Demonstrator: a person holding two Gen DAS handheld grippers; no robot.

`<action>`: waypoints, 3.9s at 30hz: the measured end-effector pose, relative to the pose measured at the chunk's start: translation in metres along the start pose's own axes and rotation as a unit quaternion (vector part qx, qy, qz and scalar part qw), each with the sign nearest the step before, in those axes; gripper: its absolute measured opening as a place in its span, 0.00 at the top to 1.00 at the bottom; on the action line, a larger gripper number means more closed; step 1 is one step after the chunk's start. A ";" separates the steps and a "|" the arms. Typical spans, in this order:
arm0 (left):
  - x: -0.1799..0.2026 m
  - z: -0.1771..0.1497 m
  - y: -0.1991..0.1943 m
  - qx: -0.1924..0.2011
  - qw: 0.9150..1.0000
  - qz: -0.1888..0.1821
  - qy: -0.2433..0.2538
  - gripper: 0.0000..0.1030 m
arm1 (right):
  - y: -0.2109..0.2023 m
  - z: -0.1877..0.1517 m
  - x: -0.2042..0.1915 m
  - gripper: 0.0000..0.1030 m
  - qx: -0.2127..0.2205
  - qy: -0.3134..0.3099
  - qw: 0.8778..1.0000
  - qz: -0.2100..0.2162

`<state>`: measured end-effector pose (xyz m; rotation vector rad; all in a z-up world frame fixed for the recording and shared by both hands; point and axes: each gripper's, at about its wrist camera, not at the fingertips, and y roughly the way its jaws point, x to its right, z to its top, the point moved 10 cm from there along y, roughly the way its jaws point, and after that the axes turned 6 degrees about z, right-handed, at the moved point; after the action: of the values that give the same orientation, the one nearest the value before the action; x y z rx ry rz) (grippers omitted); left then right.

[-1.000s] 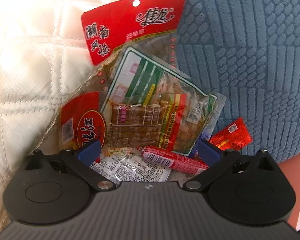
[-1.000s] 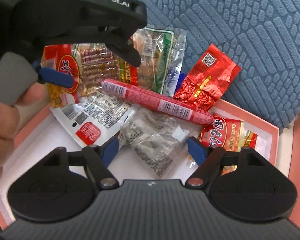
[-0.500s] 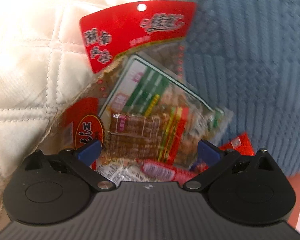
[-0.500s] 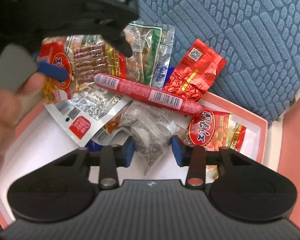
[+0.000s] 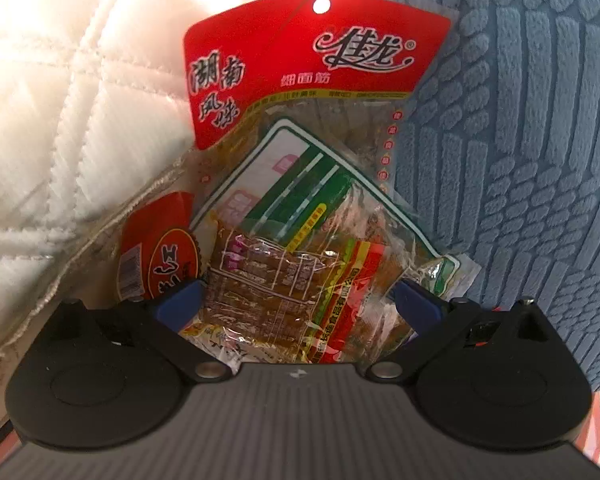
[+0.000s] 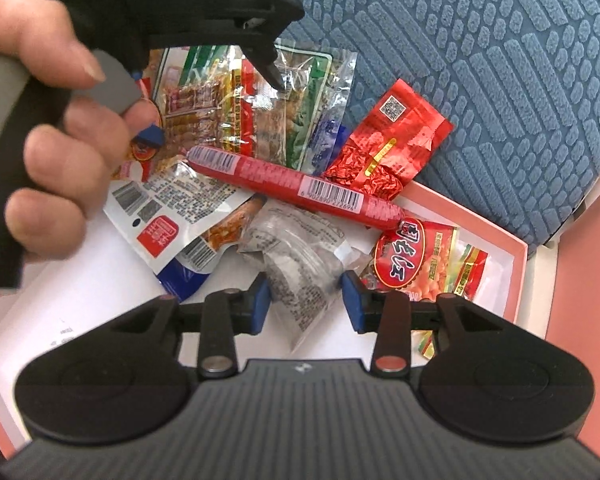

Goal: Organize snacks
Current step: 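Close the left tool on the spicy strip and peanut packets, then lift the held packets with the left tool and carry them over the pink box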

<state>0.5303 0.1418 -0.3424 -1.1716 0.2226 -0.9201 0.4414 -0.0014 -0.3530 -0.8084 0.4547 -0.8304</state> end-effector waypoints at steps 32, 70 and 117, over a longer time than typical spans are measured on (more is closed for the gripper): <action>-0.011 -0.057 -0.041 0.065 0.993 -0.019 0.101 0.45 | -0.030 -0.021 0.015 0.70 0.005 0.016 1.000 -0.001; -0.030 -0.133 -0.188 0.085 0.977 -0.104 0.163 0.45 | -0.134 -0.046 -0.005 0.70 0.101 0.071 0.989 -0.077; 0.064 -0.171 -0.326 0.119 0.949 -0.202 0.210 0.44 | -0.325 -0.031 0.065 0.87 0.199 0.077 0.961 -0.178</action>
<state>0.3052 -0.0502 -0.1138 -0.7976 0.2096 -1.5166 0.3077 -0.2005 -0.1218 -0.4561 0.2658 -1.2797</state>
